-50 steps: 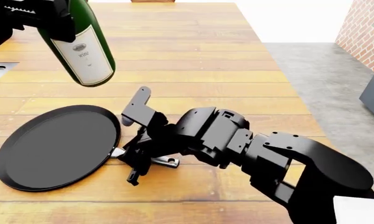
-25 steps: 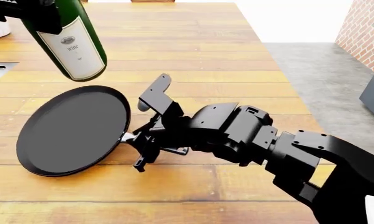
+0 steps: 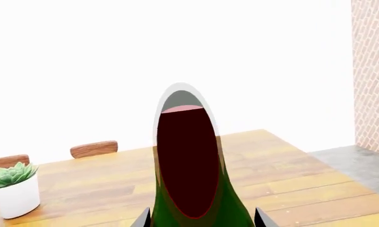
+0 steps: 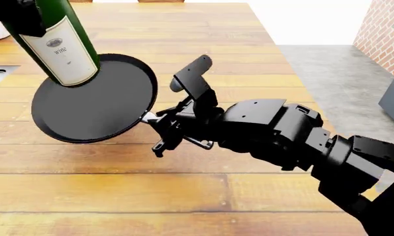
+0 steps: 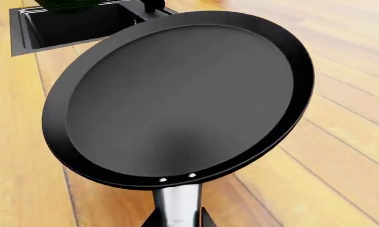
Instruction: Pick the pan and bottle and place them in the sink. Then turn on the water.
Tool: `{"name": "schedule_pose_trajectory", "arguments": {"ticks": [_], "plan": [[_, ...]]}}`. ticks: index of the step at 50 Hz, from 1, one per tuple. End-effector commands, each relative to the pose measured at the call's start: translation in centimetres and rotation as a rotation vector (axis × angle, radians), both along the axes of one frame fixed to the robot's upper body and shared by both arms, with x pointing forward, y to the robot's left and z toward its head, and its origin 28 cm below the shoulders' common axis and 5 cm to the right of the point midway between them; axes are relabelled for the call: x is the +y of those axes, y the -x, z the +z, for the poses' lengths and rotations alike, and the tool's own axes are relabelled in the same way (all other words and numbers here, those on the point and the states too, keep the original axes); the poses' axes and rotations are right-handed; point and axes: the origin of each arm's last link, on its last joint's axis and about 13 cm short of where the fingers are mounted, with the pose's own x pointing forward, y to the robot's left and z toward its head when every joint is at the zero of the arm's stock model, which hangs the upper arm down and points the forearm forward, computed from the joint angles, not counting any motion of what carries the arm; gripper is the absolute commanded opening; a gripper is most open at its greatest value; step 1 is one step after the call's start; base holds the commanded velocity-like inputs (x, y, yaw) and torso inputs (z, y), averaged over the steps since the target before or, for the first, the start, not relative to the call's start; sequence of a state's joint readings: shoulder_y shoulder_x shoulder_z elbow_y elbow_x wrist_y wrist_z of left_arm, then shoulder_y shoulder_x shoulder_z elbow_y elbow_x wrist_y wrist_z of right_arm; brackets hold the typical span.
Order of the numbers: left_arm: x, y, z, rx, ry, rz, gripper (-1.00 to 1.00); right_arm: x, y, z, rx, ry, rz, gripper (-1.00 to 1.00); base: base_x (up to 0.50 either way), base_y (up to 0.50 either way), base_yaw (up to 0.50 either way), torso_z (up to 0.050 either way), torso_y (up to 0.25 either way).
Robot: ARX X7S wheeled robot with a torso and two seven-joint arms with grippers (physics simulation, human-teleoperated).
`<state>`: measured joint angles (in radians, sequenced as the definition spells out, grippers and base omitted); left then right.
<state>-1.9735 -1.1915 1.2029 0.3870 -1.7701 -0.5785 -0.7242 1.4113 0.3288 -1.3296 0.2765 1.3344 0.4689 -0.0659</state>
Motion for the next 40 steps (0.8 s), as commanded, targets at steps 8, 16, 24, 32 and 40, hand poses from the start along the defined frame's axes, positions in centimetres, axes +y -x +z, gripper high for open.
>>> {"name": "schedule_pose_trajectory", "arguments": {"ticks": [8,16,24,32,40], "plan": [[0.7,2.4,-0.4,-0.05,0.001,0.02,-1.0,-2.4,1.2,4.5,-0.117,-0.137,-0.189,-1.0,0.0,0.0,0.0,0.001,0.003],[1.1,2.9,-0.7,-0.049,0.004,0.035,-1.0,-2.9,2.0,4.8,-0.141,-0.143,-0.24,-1.0,0.0,0.0,0.0,0.0,0.003],[1.4,2.9,-0.6,-0.048,0.009,0.051,-1.0,-3.4,1.8,4.7,-0.137,-0.14,-0.28,-1.0,0.0,0.0,0.0,0.001,0.003],[1.7,3.0,-0.2,-0.053,0.008,0.063,-1.0,-3.8,1.8,5.0,-0.135,-0.14,-0.312,-1.0,0.0,0.0,0.0,0.001,0.003],[1.7,3.1,-0.3,-0.05,0.002,0.067,-1.0,-4.3,2.5,5.8,-0.152,-0.149,-0.353,-1.0,0.0,0.0,0.0,0.001,0.004]]}}
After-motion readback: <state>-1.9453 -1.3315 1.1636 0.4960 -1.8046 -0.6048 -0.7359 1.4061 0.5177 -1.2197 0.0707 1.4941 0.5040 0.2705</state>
